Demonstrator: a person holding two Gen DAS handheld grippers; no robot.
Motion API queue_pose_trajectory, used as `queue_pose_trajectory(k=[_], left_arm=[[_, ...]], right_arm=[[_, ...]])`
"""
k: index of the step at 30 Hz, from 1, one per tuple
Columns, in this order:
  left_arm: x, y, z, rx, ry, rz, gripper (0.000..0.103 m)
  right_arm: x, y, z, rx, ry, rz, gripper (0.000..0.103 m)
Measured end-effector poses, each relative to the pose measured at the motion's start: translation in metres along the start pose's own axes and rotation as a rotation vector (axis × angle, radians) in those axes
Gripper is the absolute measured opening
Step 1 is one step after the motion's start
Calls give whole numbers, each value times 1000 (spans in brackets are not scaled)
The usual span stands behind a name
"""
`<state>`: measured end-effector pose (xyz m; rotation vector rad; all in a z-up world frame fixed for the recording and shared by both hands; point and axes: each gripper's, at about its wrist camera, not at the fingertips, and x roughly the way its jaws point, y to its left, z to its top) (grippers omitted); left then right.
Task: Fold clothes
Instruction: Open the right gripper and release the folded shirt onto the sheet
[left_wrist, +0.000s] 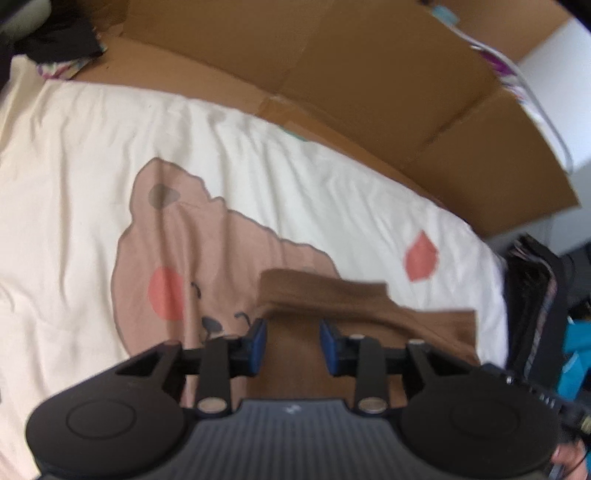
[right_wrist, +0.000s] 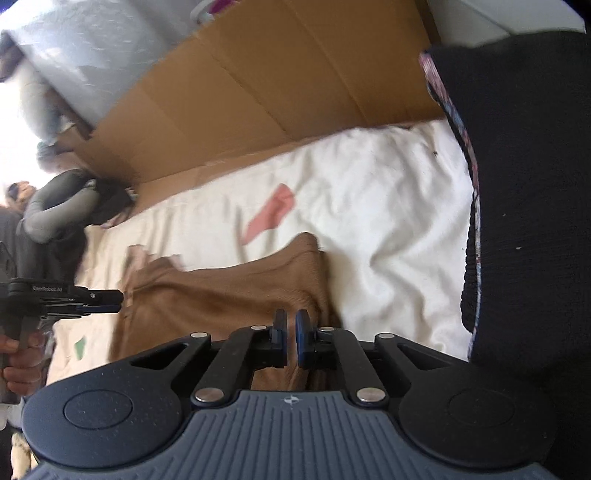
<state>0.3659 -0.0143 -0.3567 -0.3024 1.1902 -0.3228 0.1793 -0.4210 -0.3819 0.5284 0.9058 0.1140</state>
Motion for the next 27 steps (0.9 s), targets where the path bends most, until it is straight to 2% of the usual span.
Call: queue_pose_trajectory(k=[4, 9, 12, 21, 27], left_arm=[[-20, -6, -19, 38, 3, -37, 33], [-35, -7, -49, 80, 5, -29, 33], [-38, -5, -69, 80, 13, -23, 33], [-33, 4, -121, 74, 76, -17, 33], [-24, 11, -147, 94, 157, -3, 34]], right_arm=[[-18, 13, -12, -60, 1, -12, 4], [-23, 24, -35, -99, 29, -100, 6], [-20, 25, -51, -95, 50, -137, 19], [-16, 24, -73, -129, 91, -191, 21], [-22, 14, -77, -111, 104, -194, 23]])
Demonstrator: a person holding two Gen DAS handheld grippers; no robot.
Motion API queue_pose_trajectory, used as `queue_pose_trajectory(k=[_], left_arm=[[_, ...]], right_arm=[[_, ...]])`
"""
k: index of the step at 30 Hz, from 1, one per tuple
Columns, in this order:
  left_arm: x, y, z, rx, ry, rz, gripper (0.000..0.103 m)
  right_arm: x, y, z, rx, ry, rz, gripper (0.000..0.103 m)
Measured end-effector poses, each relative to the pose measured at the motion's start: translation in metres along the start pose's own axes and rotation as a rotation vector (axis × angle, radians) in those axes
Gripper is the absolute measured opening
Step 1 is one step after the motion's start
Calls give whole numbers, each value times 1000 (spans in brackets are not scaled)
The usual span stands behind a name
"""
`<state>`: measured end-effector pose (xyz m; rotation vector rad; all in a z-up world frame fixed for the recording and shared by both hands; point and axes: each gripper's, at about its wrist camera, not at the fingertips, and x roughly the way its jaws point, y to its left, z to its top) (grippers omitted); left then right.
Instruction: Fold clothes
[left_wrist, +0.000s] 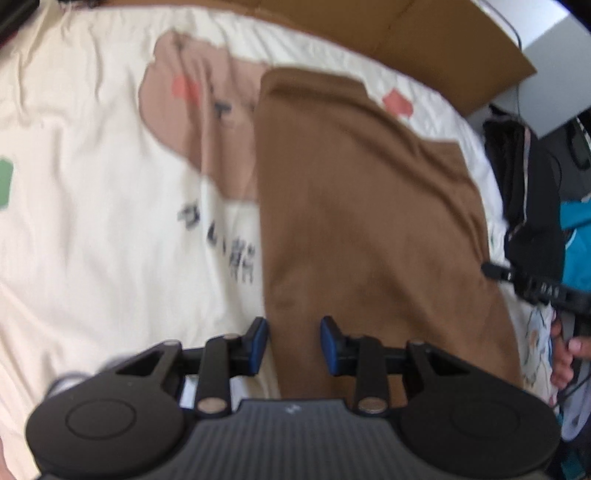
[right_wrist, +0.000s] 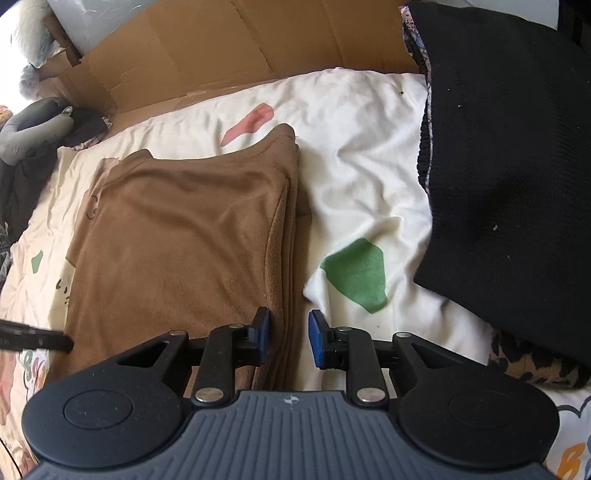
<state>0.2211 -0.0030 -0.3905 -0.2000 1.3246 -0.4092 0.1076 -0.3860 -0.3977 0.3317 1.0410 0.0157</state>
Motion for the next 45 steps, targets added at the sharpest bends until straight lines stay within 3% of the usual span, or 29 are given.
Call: queue_pose_trajectory(k=[6, 14, 24, 30, 39, 45], left_arm=[[-8, 6, -30, 32, 63, -14, 34], [-23, 11, -40, 31, 105, -74, 34], [-29, 16, -60, -8, 171, -134, 34], [-21, 16, -70, -2, 207, -123, 35], [-19, 15, -71, -1, 215, -113, 35], [-20, 21, -70, -52, 170, -139, 35]], right_arm=[[-19, -1, -1, 54, -3, 28, 23], [-38, 17, -25, 32, 41, 55, 24], [-55, 25, -69, -21, 116, -15, 25], [-57, 21, -87, -20, 160, -37, 33], [-51, 22, -91, -31, 161, -15, 36], [-40, 3, -96, 99, 150, 61, 45]])
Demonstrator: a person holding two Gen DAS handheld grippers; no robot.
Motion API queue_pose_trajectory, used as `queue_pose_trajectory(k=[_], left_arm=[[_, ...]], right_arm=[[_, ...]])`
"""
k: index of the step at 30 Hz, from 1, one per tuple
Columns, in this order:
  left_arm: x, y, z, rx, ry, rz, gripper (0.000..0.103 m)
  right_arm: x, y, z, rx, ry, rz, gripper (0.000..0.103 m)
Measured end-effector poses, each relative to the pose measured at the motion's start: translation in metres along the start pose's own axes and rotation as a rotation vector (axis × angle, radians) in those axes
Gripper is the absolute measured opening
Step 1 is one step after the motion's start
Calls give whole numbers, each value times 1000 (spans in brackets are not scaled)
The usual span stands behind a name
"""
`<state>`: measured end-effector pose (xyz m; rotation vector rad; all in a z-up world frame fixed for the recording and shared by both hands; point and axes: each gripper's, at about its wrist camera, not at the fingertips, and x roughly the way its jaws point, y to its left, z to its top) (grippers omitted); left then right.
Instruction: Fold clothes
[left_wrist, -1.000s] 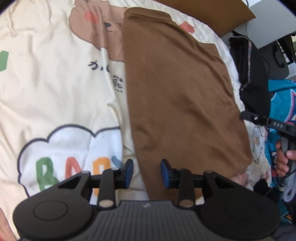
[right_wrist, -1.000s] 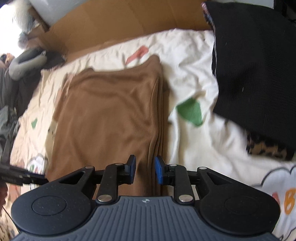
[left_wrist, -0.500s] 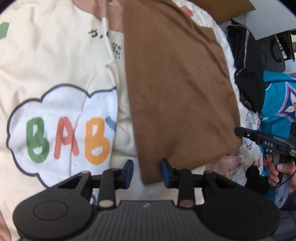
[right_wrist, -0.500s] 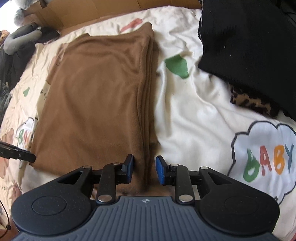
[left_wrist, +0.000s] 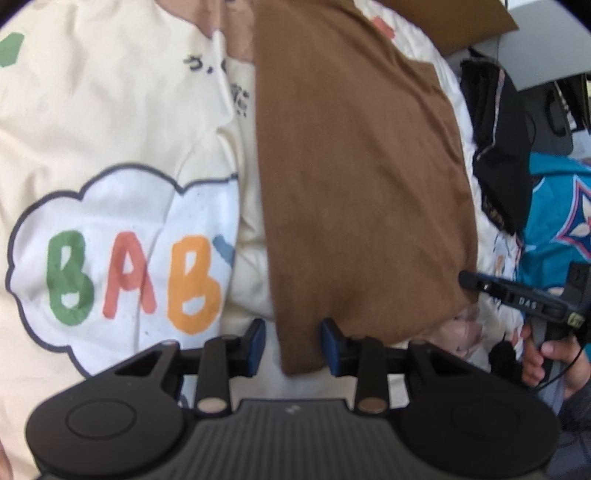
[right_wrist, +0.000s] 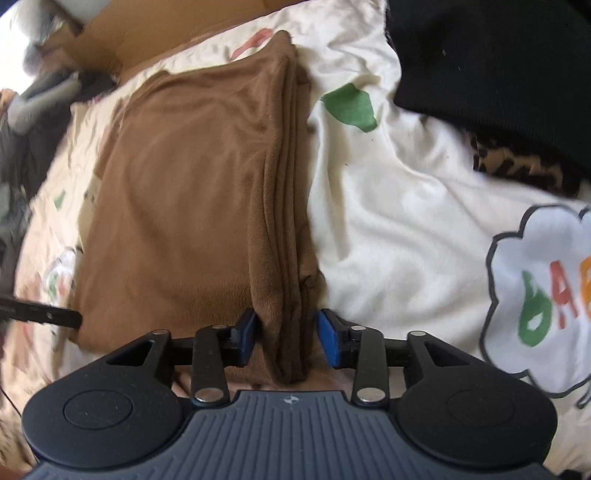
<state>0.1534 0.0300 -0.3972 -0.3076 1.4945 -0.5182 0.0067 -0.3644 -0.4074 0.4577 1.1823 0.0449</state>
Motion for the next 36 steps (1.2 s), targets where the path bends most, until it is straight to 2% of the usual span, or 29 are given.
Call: queue_pose_trajectory(k=[3, 5, 8, 13, 18, 22, 26, 28, 30, 32, 35, 36], left_arm=[[1, 7, 3, -35, -13, -25, 36], [1, 12, 4, -58, -19, -41, 36], [0, 14, 3, -68, -21, -58, 36], [7, 13, 4, -81, -20, -104, 36], [10, 18, 4, -156, -46, -234, 35], [16, 16, 3, -128, -39, -223, 35], [22, 22, -1, -146, -31, -250, 35], [25, 25, -3, -185, -34, -280, 35], [26, 27, -5, -203, -38, -291, 34], [26, 29, -6, -220, -40, -299, 28], [21, 32, -7, -224, -42, -305, 13], [18, 30, -6, -218, -41, -304, 11]], right_arm=[[3, 0, 0, 1, -18, 31, 45], [2, -1, 1, 11, -17, 49, 26], [-3, -2, 2, 29, -16, 76, 16], [-12, -6, 2, 67, -28, 105, 13], [-6, -14, -3, 91, -5, 94, 17], [-3, -13, -3, 102, 3, 98, 33], [2, -17, -4, 119, 9, 114, 33], [3, -19, -4, 136, 8, 126, 33], [3, -19, -5, 142, 7, 135, 29], [2, -19, -5, 142, 8, 149, 15], [0, -15, -4, 130, 10, 144, 10], [-2, -15, -4, 139, 10, 145, 10]])
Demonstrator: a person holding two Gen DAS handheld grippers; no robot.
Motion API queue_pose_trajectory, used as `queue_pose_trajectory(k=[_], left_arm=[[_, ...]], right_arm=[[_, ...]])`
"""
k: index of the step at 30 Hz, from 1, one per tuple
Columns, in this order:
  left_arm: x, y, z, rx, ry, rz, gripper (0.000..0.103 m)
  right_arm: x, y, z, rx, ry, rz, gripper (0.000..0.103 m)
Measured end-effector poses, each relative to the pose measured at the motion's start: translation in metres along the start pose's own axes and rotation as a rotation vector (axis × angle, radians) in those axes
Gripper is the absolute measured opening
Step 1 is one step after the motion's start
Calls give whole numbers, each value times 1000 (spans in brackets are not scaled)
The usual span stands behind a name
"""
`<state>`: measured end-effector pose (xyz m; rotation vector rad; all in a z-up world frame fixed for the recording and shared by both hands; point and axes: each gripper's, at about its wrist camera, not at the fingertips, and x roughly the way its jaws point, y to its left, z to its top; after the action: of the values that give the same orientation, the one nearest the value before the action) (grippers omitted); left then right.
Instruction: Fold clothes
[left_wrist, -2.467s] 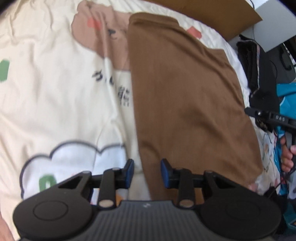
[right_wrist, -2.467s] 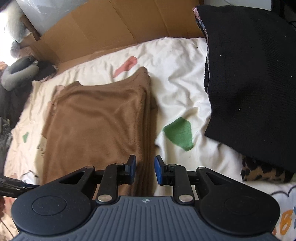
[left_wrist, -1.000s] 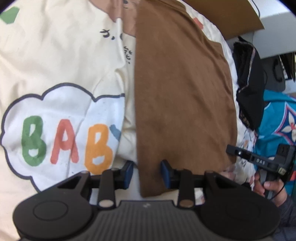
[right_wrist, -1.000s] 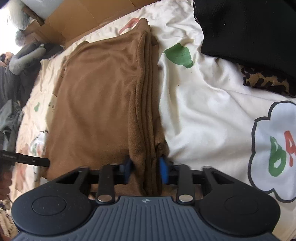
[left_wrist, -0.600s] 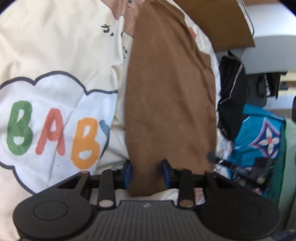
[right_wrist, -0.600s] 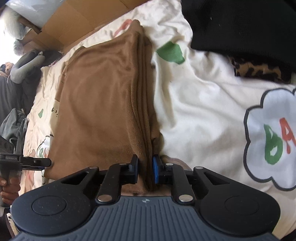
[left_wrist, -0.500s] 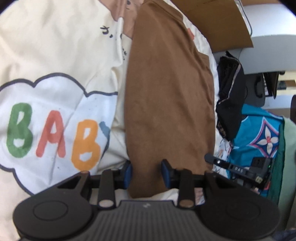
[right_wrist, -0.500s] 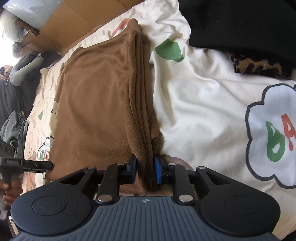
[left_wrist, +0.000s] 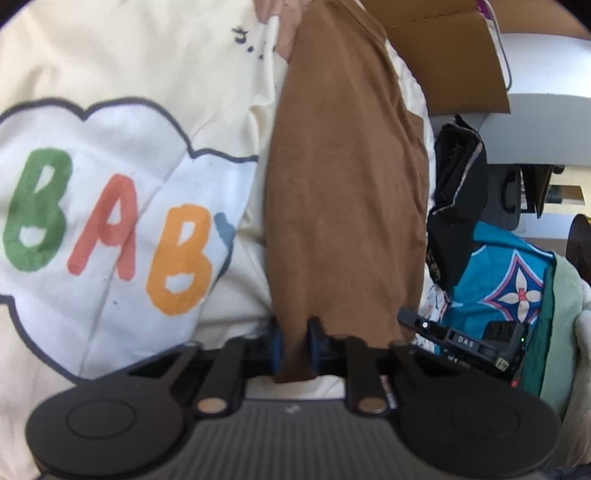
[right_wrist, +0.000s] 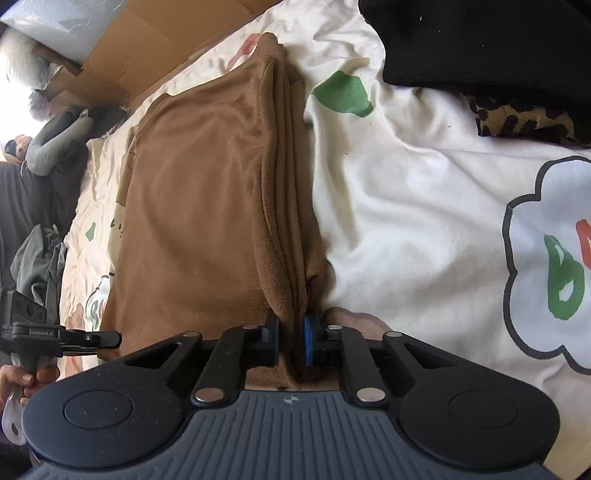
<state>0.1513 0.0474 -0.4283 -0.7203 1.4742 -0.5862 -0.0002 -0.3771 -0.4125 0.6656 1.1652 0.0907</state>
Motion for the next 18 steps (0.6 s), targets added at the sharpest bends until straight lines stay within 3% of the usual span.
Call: queue_pose_trajectory(k=[9, 18], left_arm=[[-27, -38, 7, 94, 22, 47, 7], [-54, -42, 10, 117, 9, 79, 7]], right_arm=[[-17, 12, -1, 74, -5, 15, 8], [-24, 33, -11, 43, 37, 62, 8]])
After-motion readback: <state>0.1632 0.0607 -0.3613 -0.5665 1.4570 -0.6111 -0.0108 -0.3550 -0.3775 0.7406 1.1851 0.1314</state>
